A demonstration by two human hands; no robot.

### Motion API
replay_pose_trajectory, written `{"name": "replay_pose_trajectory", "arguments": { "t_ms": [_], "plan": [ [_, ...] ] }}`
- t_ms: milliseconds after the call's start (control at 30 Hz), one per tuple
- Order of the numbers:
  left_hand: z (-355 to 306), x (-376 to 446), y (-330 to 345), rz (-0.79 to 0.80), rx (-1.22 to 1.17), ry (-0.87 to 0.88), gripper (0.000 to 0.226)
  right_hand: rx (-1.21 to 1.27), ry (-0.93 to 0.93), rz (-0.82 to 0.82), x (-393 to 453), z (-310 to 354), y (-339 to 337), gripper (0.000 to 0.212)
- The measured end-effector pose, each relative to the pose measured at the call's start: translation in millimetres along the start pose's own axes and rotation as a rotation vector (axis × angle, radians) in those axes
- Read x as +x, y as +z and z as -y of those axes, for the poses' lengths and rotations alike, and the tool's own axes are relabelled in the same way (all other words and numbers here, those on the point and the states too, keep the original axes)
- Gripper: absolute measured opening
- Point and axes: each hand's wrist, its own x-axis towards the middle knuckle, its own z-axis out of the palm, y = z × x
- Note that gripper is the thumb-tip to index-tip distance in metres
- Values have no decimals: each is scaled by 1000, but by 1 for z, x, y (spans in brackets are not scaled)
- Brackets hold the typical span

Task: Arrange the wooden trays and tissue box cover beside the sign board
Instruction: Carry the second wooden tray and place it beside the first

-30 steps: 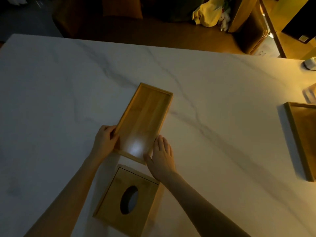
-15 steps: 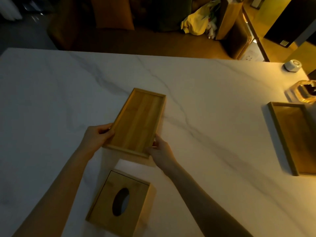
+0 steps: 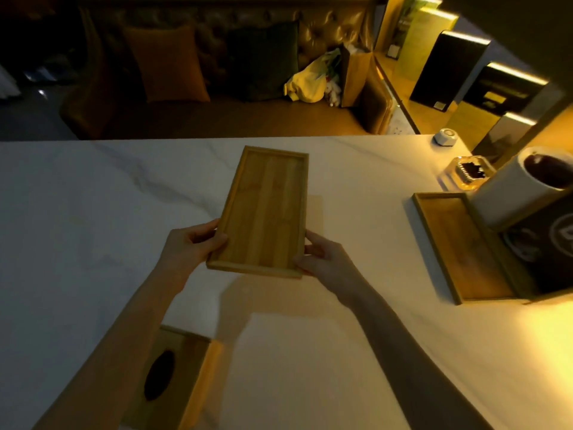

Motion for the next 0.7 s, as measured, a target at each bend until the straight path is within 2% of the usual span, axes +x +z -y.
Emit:
{"name": "replay_pose_trajectory", "arguments": {
  "t_ms": [367, 700],
  "plan": [
    [-4, -25, 147, 49, 21, 128, 38, -130, 9, -128, -53, -21, -125, 54],
    [10, -22, 244, 15, 115, 80, 35, -92, 85, -164, -58, -62, -205, 51]
  ]
}}
